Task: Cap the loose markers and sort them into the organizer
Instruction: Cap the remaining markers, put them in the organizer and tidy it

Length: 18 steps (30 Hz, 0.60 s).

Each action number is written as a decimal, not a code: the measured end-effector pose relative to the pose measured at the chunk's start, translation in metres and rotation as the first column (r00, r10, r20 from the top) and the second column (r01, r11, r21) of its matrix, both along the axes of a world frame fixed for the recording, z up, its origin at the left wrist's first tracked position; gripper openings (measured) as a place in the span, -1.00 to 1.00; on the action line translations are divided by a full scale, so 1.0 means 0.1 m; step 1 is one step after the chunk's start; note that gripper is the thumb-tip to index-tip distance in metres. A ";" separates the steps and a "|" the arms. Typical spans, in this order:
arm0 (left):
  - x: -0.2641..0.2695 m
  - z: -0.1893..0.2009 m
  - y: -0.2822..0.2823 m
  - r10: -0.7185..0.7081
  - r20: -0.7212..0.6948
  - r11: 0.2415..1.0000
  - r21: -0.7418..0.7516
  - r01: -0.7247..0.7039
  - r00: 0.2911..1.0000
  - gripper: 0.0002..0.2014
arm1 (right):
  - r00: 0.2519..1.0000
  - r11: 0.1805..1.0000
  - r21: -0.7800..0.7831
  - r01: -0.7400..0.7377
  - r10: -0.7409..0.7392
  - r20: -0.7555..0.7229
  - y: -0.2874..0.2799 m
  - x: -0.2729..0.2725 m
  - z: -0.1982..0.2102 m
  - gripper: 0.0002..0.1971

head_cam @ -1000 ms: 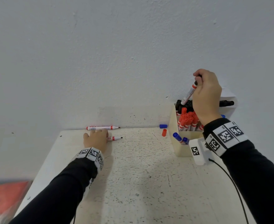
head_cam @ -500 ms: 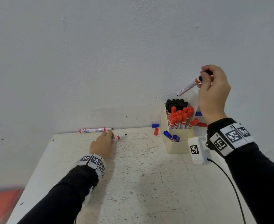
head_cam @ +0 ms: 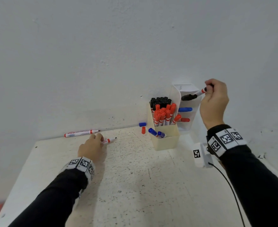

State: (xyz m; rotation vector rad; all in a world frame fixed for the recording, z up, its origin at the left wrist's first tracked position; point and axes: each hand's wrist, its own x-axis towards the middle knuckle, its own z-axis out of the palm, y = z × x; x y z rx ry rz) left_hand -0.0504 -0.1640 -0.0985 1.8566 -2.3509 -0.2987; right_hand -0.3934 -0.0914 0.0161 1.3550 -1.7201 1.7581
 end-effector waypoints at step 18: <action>-0.05 0.06 0.07 -0.016 -0.001 1.000 0.007 0.016 1.000 -0.75 | 0.995 0.944 0.321 0.077 -0.055 -0.078 -0.16 0.12 -0.21 -0.53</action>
